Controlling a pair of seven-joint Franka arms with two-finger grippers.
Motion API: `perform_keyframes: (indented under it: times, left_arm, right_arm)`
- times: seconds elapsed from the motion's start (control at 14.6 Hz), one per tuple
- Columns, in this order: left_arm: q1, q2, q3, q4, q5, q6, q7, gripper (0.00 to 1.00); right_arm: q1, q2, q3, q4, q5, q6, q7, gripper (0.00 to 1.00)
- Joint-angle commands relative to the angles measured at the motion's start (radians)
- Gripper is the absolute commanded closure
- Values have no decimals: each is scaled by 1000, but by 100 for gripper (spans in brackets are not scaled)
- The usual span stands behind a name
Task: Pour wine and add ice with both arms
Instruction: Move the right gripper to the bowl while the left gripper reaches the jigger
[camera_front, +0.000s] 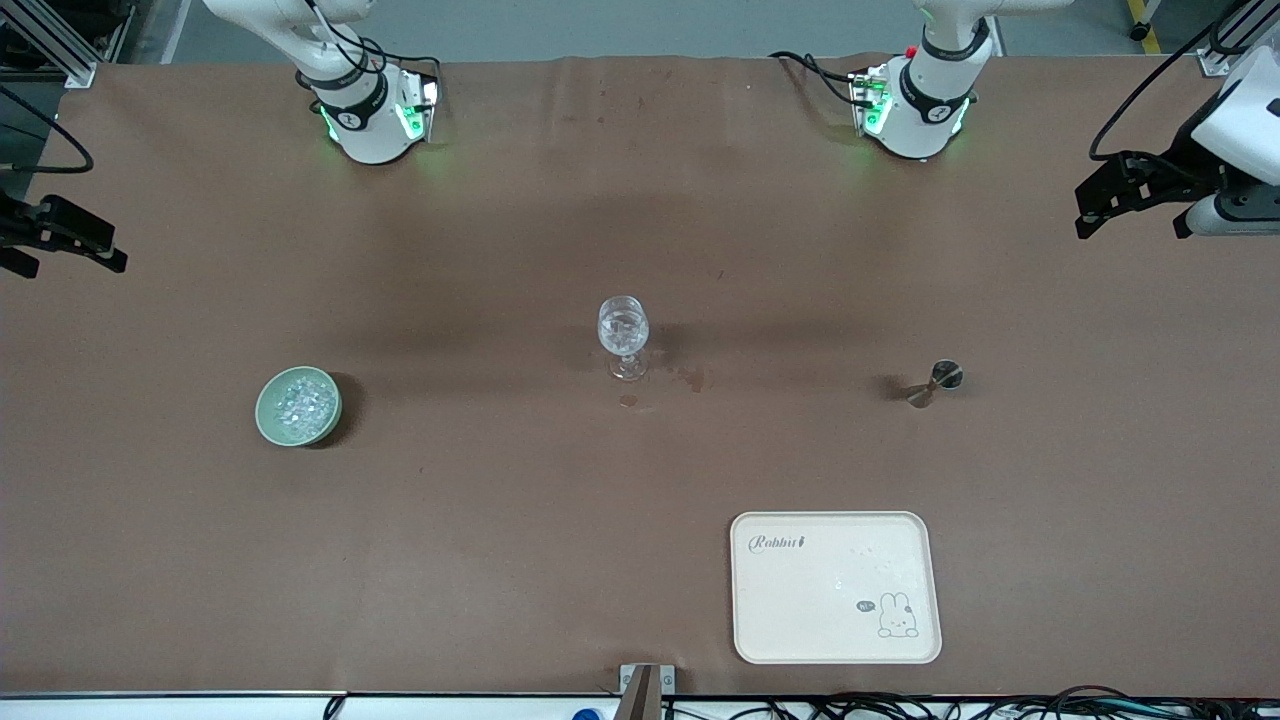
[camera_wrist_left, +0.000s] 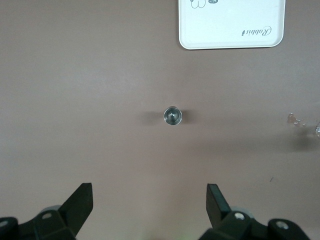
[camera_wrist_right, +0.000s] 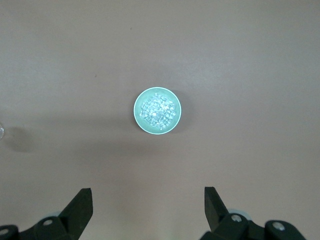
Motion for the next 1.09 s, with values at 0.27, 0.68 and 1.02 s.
perform_keyframes:
  times: [0.27,0.68,1.02]
  left_arm:
    - [-2,48,1,65,24,-22,12,0]
    - [40,248,1,113,-13,-3,-5,0]
    - [118,402,1,108,-145,55,-136,0]
  right_arm:
    - [2,-17,1,-21,-3,11,6,2]
    - [2,-15,1,-202,-3,193,6,2]
    - [-12,23,-1,-383,-3,418,6,2]
